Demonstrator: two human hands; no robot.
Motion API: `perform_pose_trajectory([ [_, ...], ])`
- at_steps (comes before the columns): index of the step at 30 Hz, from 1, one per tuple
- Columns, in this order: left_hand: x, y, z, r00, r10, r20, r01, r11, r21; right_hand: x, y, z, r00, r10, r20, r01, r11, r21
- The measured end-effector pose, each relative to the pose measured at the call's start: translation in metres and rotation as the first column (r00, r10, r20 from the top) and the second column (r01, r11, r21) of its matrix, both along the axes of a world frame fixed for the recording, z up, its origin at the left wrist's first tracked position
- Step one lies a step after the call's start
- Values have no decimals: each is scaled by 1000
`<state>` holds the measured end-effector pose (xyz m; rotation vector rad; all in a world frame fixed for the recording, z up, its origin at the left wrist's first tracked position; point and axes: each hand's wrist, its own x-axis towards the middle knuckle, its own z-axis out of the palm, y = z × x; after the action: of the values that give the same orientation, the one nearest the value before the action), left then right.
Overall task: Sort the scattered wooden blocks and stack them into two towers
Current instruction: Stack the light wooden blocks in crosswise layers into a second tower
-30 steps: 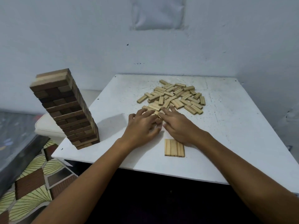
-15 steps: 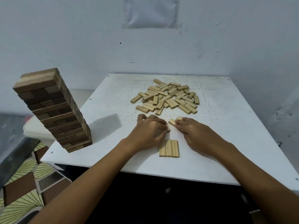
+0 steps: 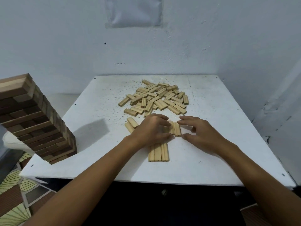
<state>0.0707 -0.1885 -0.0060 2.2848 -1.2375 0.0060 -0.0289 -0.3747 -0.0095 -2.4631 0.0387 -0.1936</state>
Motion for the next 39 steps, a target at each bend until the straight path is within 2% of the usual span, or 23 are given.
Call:
perform_pose_trajectory([
  [10, 4, -17, -2, 998, 39, -40, -41, 998, -45, 10, 6, -4, 992, -38, 119, 51, 993, -102],
  [15, 13, -14, 5, 979, -40, -200, 38, 999, -15, 9, 14, -8, 991, -66, 118, 70, 997, -31],
  [17, 14, -13, 5, 974, -71, -216, 60, 996, -60, 10, 19, -6, 977, -157, 143, 140, 982, 123],
  [19, 10, -13, 4, 946, -51, -321, -15, 980, -200, 12, 25, 0, 955, -274, 114, 210, 894, 396],
  [21, 1, -13, 4, 856, -22, -516, -172, 930, -324, 15, 34, 4, 951, -309, 35, 207, 714, 669],
  [23, -6, -15, 4, 743, -30, -669, -282, 892, -352, 20, 43, 4, 951, -307, -28, 197, 533, 823],
  [25, -12, -17, 2, 664, -69, -744, -336, 862, -380, 24, 52, 3, 952, -301, -51, 195, 473, 859],
  [28, -17, -21, 1, 590, -132, -796, -409, 801, -436, 28, 60, 3, 949, -311, -44, 188, 448, 874],
  [32, -19, -25, 1, 557, -172, -812, -424, 782, -457, 31, 67, 3, 951, -310, -23, 168, 449, 878],
  [39, -22, -28, 3, 542, -145, -828, -432, 797, -423, 32, 71, 2, 949, -314, 8, 149, 474, 868],
])
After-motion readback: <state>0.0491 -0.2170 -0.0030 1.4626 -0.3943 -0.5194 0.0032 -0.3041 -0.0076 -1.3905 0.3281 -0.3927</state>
